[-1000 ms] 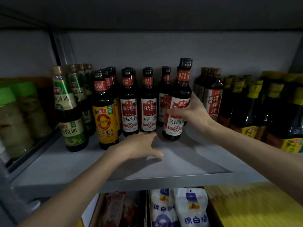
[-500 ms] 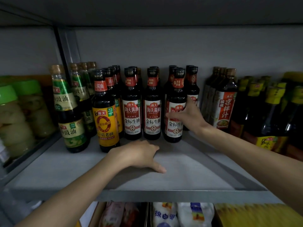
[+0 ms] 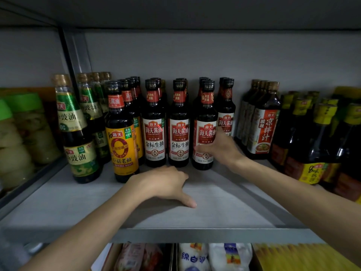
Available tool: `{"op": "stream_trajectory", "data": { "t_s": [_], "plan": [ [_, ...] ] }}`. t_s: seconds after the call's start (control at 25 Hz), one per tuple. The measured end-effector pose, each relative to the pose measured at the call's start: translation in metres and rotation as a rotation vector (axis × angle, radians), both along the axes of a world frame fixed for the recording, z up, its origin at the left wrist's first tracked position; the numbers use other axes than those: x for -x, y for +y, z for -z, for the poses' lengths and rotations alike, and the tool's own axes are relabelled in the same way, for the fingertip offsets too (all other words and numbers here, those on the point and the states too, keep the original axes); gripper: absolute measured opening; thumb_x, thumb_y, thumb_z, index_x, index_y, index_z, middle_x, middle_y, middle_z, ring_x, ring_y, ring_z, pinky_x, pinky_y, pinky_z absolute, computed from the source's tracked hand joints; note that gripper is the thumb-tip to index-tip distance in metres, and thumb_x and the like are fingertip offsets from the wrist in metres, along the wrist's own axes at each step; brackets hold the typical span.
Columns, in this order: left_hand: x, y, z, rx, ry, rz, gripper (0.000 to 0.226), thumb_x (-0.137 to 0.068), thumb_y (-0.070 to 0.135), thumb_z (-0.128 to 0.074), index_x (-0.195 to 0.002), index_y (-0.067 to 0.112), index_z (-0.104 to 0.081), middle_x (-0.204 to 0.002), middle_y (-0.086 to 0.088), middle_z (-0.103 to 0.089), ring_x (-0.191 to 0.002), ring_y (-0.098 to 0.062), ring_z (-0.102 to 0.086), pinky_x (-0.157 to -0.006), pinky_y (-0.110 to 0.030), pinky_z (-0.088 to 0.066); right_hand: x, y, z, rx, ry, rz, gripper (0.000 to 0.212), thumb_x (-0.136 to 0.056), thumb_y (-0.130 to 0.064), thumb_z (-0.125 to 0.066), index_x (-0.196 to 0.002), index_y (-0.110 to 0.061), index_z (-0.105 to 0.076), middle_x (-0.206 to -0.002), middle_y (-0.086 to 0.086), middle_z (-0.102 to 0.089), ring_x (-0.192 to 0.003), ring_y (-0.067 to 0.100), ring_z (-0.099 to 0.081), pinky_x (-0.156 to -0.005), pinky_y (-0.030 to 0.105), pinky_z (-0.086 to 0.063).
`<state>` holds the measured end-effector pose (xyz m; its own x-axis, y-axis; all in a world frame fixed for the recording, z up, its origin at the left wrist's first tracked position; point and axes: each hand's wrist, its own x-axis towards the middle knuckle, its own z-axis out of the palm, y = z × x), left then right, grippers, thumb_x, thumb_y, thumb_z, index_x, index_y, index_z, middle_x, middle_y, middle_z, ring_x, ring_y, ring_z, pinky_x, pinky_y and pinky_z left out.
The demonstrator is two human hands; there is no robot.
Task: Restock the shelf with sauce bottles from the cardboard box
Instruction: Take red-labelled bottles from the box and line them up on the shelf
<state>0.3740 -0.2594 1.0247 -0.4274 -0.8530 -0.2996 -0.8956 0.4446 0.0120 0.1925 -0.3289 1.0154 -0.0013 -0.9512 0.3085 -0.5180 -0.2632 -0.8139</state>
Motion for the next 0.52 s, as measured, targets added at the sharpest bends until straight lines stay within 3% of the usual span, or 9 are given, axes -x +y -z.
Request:
{"op": "stream_trajectory", "data": {
  "t_s": [0.24,0.4,0.52],
  "plan": [
    [-0.0009,0.0018,0.0017,0.004,0.001,0.010,0.088,-0.080,0.072,-0.057,-0.148,0.018,-0.039,-0.143,-0.010,-0.050,-0.124,-0.028,-0.051,-0.100,-0.042,-0.048,-0.0052,-0.0026,-0.0025,0.014,-0.004,-0.013,0.068,-0.076,-0.014,-0.085,-0.134,-0.012,-0.048,-0.129,0.004,-0.066,-0.120,0.020,-0.063,-0.094,0.027,-0.045],
    [-0.0025,0.0016,0.0039,-0.007,0.001,0.008,0.086,-0.081,0.072,-0.056,-0.146,0.017,-0.041,-0.141,-0.010,-0.051,-0.123,-0.028,-0.052,-0.099,-0.043,-0.048,-0.0079,-0.0029,-0.0023,0.048,0.009,-0.012,0.062,-0.076,-0.011,-0.085,-0.130,-0.013,-0.054,-0.127,0.005,-0.067,-0.118,0.020,-0.064,-0.101,0.031,-0.048],
    [-0.0026,0.0004,0.0049,-0.007,0.001,0.013,0.087,-0.080,0.073,-0.056,-0.145,0.018,-0.042,-0.141,-0.009,-0.052,-0.121,-0.027,-0.054,-0.098,-0.043,-0.049,-0.0086,-0.0009,-0.0027,0.056,0.013,-0.005,0.061,-0.077,-0.010,-0.083,-0.131,-0.010,-0.054,-0.129,0.006,-0.066,-0.120,0.020,-0.062,-0.094,0.025,-0.045]
  ]
}}
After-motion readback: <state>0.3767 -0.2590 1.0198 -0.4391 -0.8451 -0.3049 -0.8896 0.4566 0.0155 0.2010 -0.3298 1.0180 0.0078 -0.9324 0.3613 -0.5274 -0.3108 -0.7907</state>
